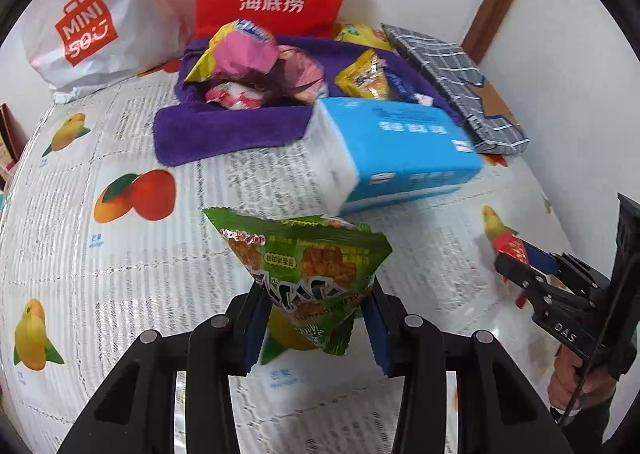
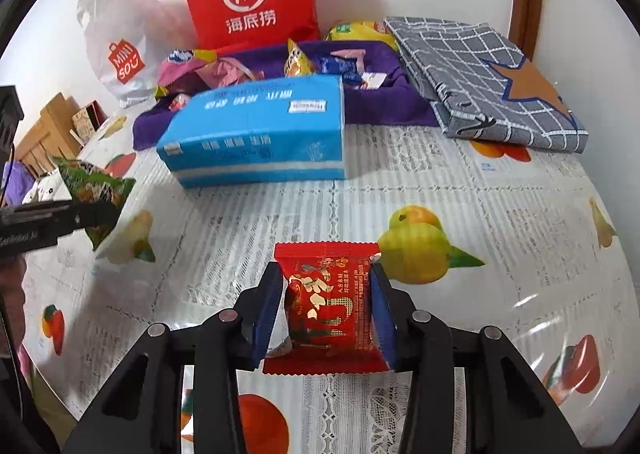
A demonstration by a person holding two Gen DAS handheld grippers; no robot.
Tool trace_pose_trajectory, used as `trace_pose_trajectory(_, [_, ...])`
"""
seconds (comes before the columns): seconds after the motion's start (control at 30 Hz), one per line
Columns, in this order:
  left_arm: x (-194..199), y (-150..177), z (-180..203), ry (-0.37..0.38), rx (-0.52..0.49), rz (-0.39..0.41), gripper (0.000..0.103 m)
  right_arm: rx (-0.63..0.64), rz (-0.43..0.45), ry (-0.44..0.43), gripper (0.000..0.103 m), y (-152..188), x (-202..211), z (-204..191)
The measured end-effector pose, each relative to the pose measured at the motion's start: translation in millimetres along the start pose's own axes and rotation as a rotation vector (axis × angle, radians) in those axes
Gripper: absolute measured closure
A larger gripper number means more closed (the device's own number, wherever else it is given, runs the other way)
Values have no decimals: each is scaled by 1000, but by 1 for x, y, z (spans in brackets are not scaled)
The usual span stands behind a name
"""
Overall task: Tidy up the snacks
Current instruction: 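Lift both held packets and carry them over the purple towel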
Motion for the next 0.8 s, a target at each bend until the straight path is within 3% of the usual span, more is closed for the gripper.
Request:
trace_pose_trajectory(0.37, [28, -17, 23, 45, -34, 37, 62, 8, 53, 16, 60, -24, 31, -6])
trace_pose_trajectory(0.8, [52, -55, 21, 66, -4, 54, 62, -44, 109, 40, 60, -77, 59, -2])
Point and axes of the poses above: each gripper's, at about its wrist camera, not at the fingertips, and x roughly against the way its jaws point, z to its right, y to its underside, the point moved 8 cm from there along -x, roughly the way its jaws point, and after that the axes turned 5 degrees about -z, right-handed, at the moved point
